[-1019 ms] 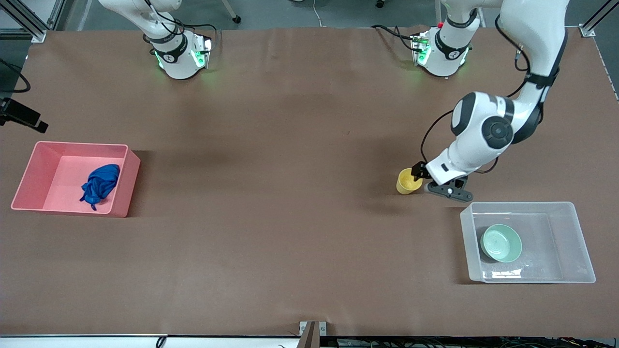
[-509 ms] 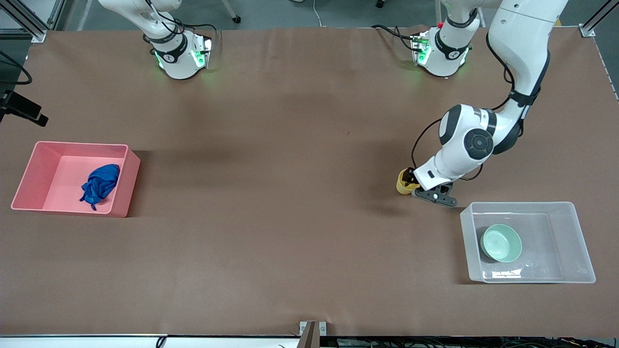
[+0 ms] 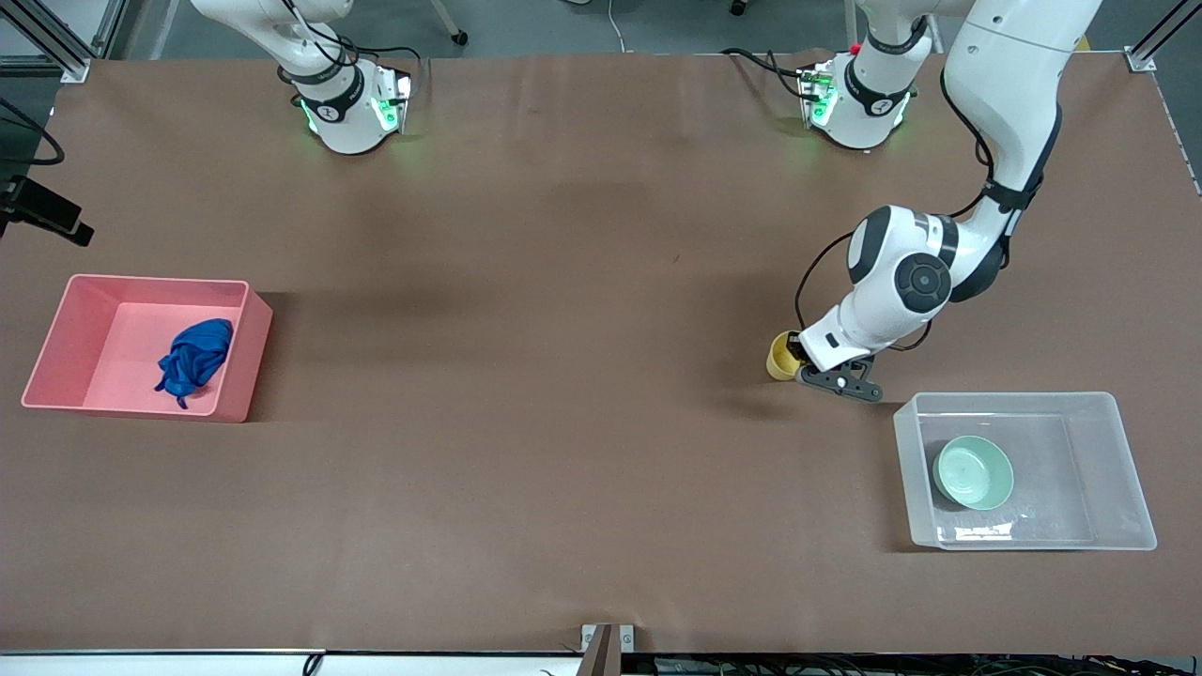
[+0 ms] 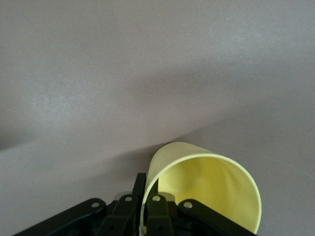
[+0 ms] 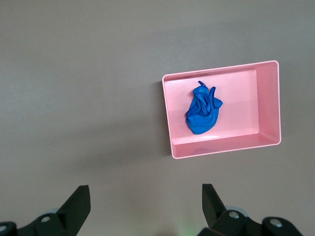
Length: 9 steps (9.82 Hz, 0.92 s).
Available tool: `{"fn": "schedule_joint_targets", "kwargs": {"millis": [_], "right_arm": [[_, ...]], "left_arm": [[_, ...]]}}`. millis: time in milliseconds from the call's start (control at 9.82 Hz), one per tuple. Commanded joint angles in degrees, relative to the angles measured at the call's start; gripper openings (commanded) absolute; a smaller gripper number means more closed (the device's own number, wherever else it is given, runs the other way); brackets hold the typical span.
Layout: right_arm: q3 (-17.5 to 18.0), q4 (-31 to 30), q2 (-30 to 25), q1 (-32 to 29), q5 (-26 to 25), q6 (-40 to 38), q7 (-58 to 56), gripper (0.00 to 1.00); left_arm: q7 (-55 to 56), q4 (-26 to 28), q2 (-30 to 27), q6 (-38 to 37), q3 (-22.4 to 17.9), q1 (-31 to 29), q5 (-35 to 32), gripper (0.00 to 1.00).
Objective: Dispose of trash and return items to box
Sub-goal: 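Carry the yellow cup with the left gripper and set it in the bowl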
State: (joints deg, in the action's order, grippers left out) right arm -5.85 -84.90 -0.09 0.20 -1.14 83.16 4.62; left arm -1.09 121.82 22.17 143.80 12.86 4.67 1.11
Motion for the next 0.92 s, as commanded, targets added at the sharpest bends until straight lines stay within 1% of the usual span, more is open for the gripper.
{"fn": "schedule_joint_targets", "kwargs": {"millis": [0,102,204,306,407,509,611,713,815], "right_arm": [[-0.3,-0.3,-0.7,-0.1,0.8,-0.1,-0.4,1.0],[-0.3,-0.3,-0.7,-0.1,0.8,-0.4,-0.5,1.0],[-0.3,-0.1,-0.7,-0.1,0.7,-0.4,-0.5,1.0],[-0.3,0.3,-0.6,-0.2,0.5,-0.3,-0.5,1.0],[-0.3,0.6,-0.5,-0.2,0.2,-0.3,-1.1,1.0],[-0.3,1.4,-0.3,-0.3,0.1,-0.3,-1.2,1.0],[-0.3,2.0,-0.3,-0.3,0.2,-0.4,-1.2,1.0],[-0.3,2.2,-0.3,-0.4,0.2,-0.3,-1.4,1.0],[-0.3,2.2,-0.3,-0.2,0.3,-0.3,-1.3,1.0]], "left_arm": [[-0.3,-1.6,-5.1,-6.1,-0.5,-0.7,-1.2,0.0],[-0.3,-5.5,-5.5,-8.9,-1.3,-1.1,-1.2,0.0],[-0.4,-10.0,-5.1,-11.8,-3.6,-1.1,-1.2,0.0],[-0.4,-14.3,-4.5,-12.6,-6.2,-1.2,-1.0,0.0],[-0.5,-17.5,-3.0,-12.6,-9.8,-1.2,-0.2,0.0],[-1.4,-22.0,0.6,-12.6,-12.7,-1.3,-0.1,0.0],[-4.8,-28.2,5.2,-12.6,-15.0,-1.9,-0.1,0.0],[-10.5,-32.7,9.2,-12.6,-17.3,-2.4,2.0,0.0],[-16.1,-35.2,12.8,-12.6,-20.4,-2.4,6.8,0.0]]}}
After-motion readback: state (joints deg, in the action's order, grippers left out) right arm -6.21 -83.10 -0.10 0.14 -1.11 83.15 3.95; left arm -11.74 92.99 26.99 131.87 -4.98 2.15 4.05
